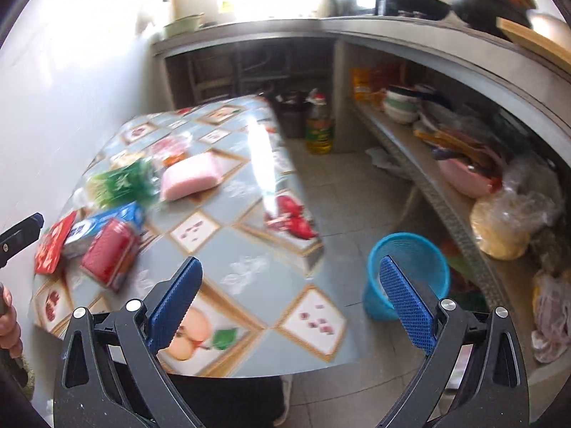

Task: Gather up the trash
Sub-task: 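Move both tools back toward the table, then grasp the red snack bag with the left tool while the right tool grasps the red can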

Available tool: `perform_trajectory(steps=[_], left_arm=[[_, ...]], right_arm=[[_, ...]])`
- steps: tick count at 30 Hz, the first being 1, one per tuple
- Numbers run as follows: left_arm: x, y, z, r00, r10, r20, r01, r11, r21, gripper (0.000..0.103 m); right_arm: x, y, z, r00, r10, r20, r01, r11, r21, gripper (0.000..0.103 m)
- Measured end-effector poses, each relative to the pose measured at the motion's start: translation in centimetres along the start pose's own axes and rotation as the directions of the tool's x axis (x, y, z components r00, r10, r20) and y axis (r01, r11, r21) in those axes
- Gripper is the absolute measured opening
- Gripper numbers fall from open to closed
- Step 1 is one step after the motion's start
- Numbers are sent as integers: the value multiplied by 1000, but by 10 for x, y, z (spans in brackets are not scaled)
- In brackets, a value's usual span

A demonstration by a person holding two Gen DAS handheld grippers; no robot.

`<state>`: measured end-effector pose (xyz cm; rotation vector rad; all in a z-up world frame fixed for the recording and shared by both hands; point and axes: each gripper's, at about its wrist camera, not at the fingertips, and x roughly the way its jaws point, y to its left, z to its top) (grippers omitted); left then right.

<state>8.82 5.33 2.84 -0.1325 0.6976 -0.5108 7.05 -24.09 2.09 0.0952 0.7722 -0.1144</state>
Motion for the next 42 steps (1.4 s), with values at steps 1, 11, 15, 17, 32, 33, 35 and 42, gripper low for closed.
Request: perform_trajectory(steps=[1, 11, 15, 17, 32, 33, 35, 42], left_arm=[[-9, 11, -7, 1000, 15, 12, -15, 1000, -7, 98], [-48, 82, -63, 968, 244, 52, -246, 969, 20, 97], [-49, 102, -62, 936, 343, 76, -345, 938, 13, 97], [-43, 108, -62, 922, 381, 71, -384, 923, 32, 97], [50, 116, -85, 734, 678, 39, -633, 662, 401, 83], [52, 116, -86, 731, 682, 41, -635, 655, 410, 80], [56, 118, -88, 716, 696, 46, -643, 633, 431, 76], [60, 121, -90, 706, 706, 42, -652, 626, 428, 56]], right_arm=[[1, 13, 1, 1000, 7, -4, -7, 1000, -29, 96], [10, 91, 2, 979, 204, -16, -204, 972, -118, 96], [19, 103, 6, 964, 261, -48, -263, 963, -59, 96], [22, 110, 6, 963, 262, -64, -266, 962, -59, 96], [49, 136, 3, 951, 268, -154, -281, 958, -65, 96], [50, 137, 3, 950, 270, -156, -282, 957, -63, 96], [53, 138, 4, 946, 278, -164, -291, 955, -56, 96], [66, 141, 10, 899, 388, -205, -388, 921, 39, 96]])
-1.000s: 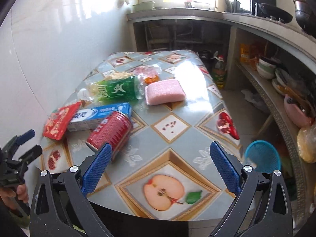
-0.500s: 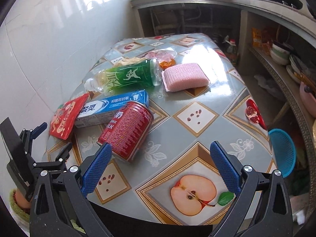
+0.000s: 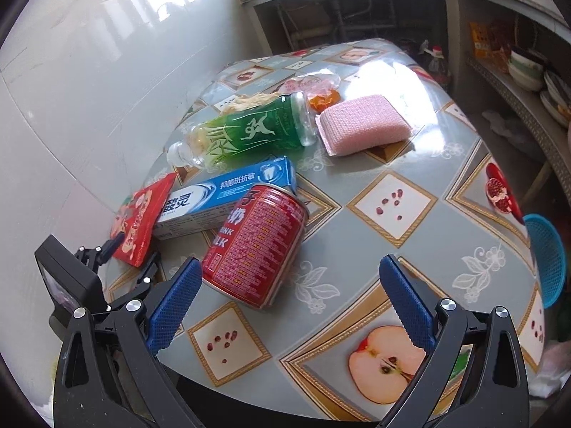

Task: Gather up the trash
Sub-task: 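Grasp the red snack bag with the left tool while the right tool grasps the red can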

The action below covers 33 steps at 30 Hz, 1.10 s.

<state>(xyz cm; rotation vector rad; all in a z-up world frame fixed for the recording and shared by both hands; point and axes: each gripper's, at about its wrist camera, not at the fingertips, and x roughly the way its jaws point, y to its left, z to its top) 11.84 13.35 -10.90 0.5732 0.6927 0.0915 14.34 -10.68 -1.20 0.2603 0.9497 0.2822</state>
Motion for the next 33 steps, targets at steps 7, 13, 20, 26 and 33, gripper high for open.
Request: perform_trajectory(steps=[7, 13, 20, 26, 33], left_arm=[[-2, 0, -2, 1000, -19, -14, 19, 1000, -11, 32], [-8, 3, -6, 1000, 5, -2, -5, 1000, -9, 20], [-16, 5, -9, 998, 45, 34, -45, 999, -13, 8], [-26, 10, -14, 995, 75, 61, -73, 997, -26, 3], [-37, 16, -17, 988, 116, 99, -114, 993, -25, 1]], right_arm=[[24, -5, 7, 991, 115, -66, -107, 987, 119, 95], [42, -7, 7, 978, 174, -113, -148, 967, 208, 93], [56, -6, 6, 968, 201, -150, -157, 952, 262, 93], [69, -5, 7, 962, 217, -169, -161, 942, 293, 91], [80, -4, 8, 948, 273, -164, -204, 916, 345, 86]])
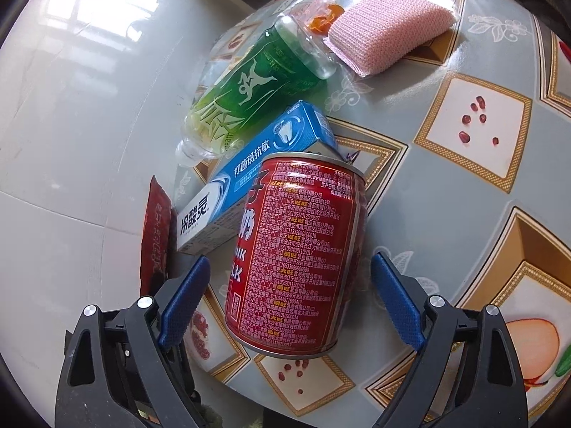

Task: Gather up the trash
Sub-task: 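Grasp the red snack bag with the left tool while the right tool grasps the red can, then lift and carry the snack bag and red can to the blue wastebasket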

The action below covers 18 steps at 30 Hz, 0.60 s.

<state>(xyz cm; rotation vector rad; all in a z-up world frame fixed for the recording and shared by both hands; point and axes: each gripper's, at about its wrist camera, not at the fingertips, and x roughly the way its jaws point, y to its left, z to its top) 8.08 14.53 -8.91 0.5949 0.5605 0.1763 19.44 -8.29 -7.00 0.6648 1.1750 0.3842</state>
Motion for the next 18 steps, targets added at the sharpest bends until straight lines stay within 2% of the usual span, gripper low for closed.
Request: perform_trajectory(steps=[3, 8, 18], left_arm=[[-5, 1, 0, 1000, 15, 11, -15, 1000, 1, 1], [-7, 2, 0, 1000, 22, 16, -22, 1000, -5, 1], [-13, 4, 5, 999, 31, 21, -30, 1000, -8, 1]], right_arm=[[2, 0, 1, 1000, 8, -7, -8, 1000, 12, 81], [-6, -8, 0, 1000, 21, -21, -20, 999, 36, 66], [-14, -19, -6, 998, 59, -27, -57, 996, 71, 65]])
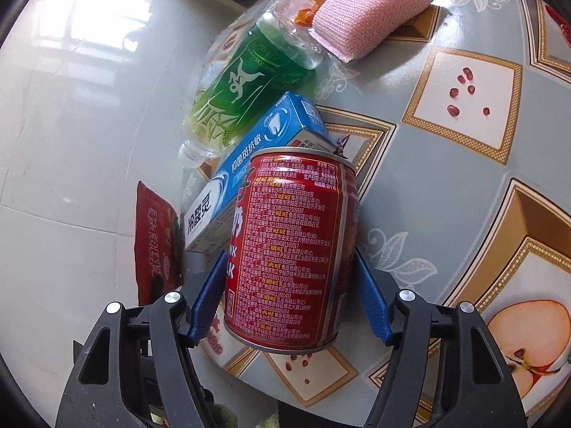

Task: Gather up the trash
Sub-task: 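Lift and carry the snack bag and red can to the blue wastebasket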

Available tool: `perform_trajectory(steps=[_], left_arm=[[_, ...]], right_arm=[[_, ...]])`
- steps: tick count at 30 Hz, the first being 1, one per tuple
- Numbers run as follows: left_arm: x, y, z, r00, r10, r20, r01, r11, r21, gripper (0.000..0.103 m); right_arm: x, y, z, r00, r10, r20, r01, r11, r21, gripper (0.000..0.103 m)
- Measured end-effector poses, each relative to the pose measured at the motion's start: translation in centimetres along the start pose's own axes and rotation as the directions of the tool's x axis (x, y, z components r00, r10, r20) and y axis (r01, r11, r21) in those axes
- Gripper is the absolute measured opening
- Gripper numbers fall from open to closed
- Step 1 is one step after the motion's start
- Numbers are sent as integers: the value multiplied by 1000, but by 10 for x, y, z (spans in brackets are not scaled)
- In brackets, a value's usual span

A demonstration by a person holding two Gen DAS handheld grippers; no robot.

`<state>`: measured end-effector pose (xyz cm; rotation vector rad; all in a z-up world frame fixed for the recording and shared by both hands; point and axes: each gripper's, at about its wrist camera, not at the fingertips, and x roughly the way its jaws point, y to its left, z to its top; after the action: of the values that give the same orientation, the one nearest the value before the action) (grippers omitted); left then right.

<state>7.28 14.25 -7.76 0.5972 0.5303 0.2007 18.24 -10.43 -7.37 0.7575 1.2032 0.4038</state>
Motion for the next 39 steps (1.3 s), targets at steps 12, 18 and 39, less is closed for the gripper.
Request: perform_trajectory(steps=[12, 18, 39], left_arm=[[-10, 2, 8, 999, 32, 11, -31, 999, -6, 1], [-17, 2, 13, 998, 48, 27, -48, 999, -6, 1], [-44, 3, 30, 993, 100, 69, -101, 995, 10, 1]], right_arm=[[-11, 5, -4, 1000, 22, 15, -22, 1000, -14, 64], [-17, 6, -6, 999, 31, 27, -30, 999, -26, 64], [-26, -1, -9, 994, 95, 54, -93, 995, -46, 64]])
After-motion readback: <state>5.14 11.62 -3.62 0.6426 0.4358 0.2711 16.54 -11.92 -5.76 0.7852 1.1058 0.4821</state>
